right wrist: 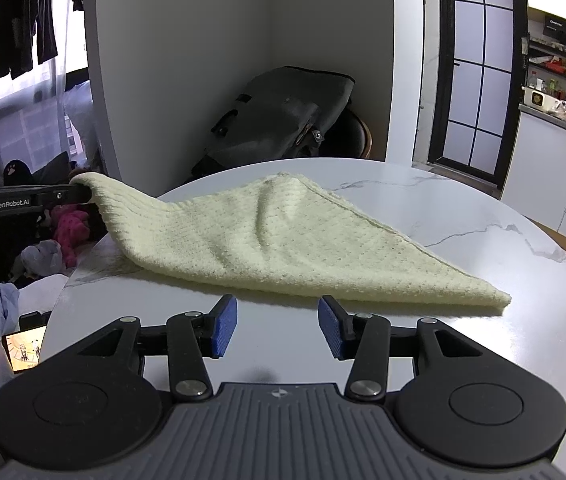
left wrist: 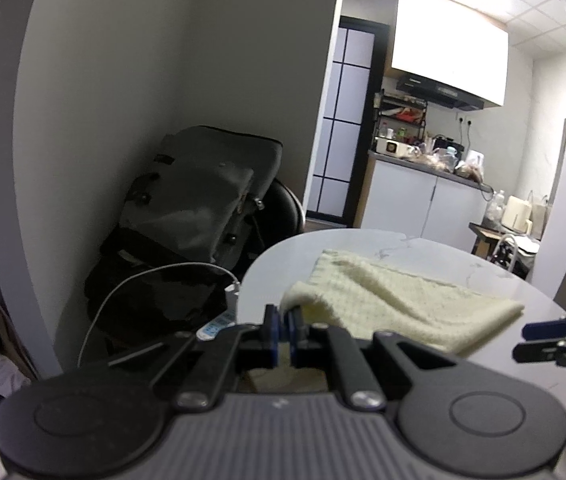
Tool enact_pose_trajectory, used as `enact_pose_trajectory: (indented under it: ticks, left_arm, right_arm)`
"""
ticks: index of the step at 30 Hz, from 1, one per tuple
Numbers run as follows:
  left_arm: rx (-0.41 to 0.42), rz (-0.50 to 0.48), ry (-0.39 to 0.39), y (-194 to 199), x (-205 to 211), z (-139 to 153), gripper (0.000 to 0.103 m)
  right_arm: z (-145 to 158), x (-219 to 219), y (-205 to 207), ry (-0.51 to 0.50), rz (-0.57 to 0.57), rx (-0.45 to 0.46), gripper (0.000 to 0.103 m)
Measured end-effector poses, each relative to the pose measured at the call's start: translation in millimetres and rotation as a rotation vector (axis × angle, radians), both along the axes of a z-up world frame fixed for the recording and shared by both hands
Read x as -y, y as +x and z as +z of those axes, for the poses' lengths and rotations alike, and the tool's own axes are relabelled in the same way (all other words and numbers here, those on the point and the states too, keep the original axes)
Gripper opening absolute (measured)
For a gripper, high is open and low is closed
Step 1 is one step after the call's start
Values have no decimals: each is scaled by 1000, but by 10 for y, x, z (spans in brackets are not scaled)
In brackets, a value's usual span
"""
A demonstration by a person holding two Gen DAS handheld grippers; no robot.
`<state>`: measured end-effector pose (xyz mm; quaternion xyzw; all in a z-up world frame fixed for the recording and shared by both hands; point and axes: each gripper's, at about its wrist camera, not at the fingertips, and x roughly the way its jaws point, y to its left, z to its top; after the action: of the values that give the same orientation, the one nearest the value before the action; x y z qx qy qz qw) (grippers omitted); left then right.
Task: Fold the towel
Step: 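Lift the gripped triangle tip upward with the left gripper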
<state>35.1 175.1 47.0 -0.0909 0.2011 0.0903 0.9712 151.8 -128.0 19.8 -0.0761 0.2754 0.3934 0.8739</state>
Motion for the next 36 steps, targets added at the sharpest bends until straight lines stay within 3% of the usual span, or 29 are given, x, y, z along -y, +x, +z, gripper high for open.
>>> enact_pose_trajectory:
  ticks: [36]
  left_arm:
    - [43,-103,47,269,247,288,5]
  right_arm:
    - [-111,-275,295,41,-61,-25,50]
